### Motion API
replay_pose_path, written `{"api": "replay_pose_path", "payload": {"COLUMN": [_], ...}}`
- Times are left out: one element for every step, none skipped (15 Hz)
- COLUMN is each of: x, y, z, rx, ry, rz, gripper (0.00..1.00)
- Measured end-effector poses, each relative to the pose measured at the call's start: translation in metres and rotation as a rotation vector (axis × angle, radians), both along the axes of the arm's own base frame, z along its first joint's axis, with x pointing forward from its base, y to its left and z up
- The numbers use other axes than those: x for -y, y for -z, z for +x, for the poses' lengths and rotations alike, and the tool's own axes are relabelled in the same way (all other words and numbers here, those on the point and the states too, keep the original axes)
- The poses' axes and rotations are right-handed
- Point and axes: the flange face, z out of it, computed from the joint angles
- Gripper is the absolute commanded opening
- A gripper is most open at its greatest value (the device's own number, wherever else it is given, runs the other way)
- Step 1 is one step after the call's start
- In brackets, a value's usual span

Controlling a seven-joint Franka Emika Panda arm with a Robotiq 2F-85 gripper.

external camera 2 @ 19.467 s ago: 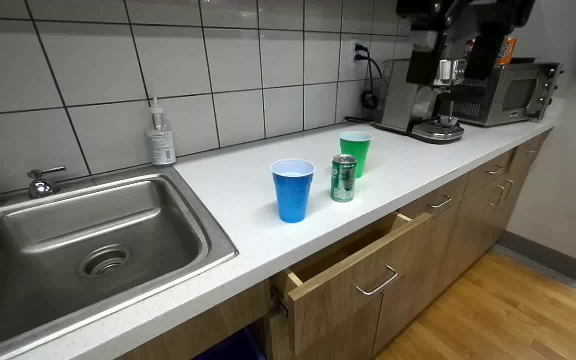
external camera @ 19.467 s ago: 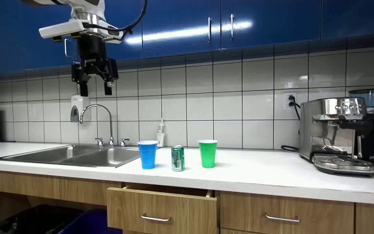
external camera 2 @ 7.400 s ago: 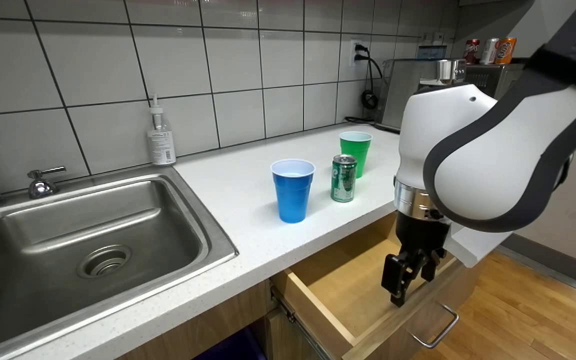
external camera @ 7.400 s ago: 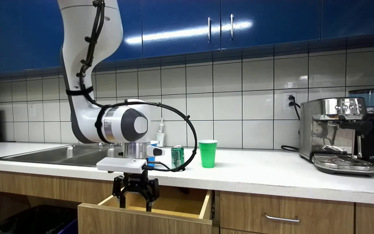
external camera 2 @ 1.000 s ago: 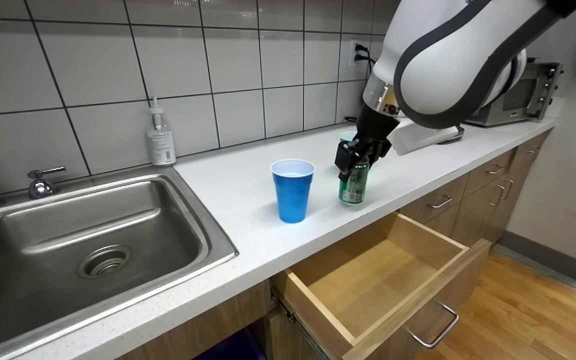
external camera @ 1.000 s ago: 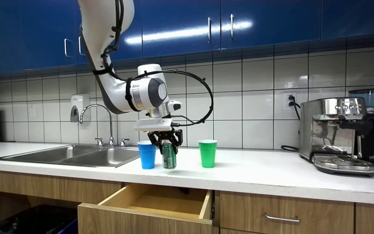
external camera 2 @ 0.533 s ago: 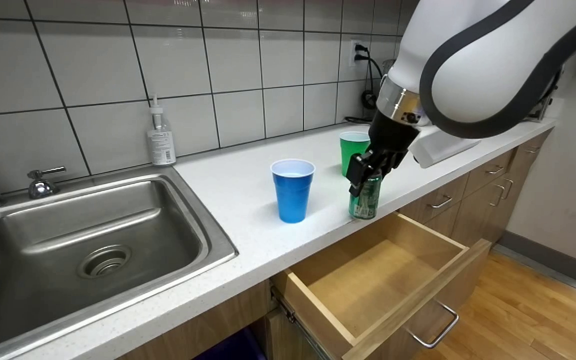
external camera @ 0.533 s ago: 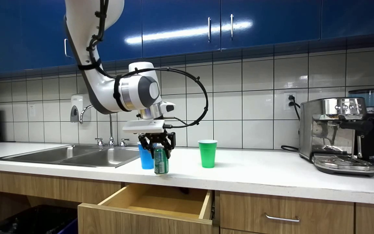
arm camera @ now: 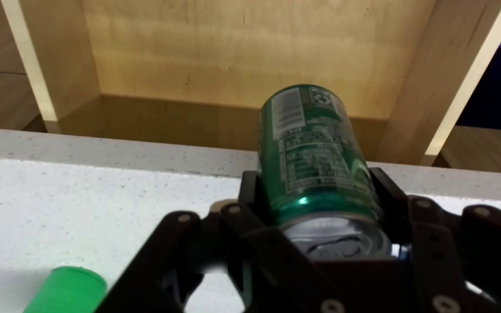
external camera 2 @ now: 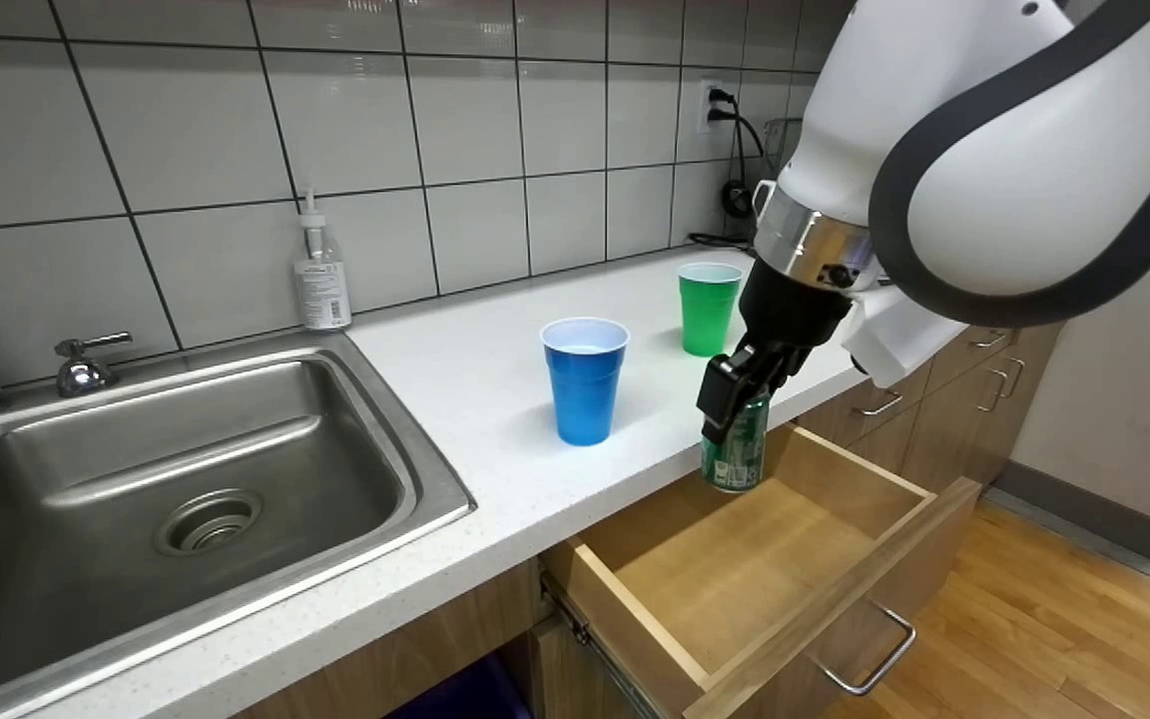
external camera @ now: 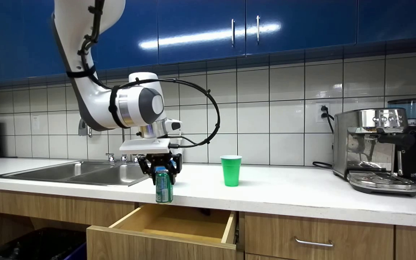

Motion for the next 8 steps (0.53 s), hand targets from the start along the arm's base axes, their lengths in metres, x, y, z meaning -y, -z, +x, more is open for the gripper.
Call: {"api": "replay_pose_path", "payload": {"x": [-0.002, -0.004, -0.004, -0.005, -0.006, -0.006, -0.007, -0.008], "y": [0.003, 0.006, 0.008, 0.011, 0.013, 0.015, 0.016, 0.018], "z": [-0.003, -0.005, -0.008, -0.01, -0.012, -0.013, -0.015, -0.016], "rx": [-0.008, -0.014, -0.021, -0.027, -0.032, -0.036, -0.039, -0.041], "ry": [-0.008, -0.013, -0.016, -0.018, -0.022, -0.026, -0.032, -0.036], "rz": [-0.001, -0.002, -0.002, -0.003, -0.003, -0.004, -0.005, -0.005], "gripper": [0.38, 0.38, 0.38, 0.38, 0.38, 0.38, 0.38, 0.38]}}
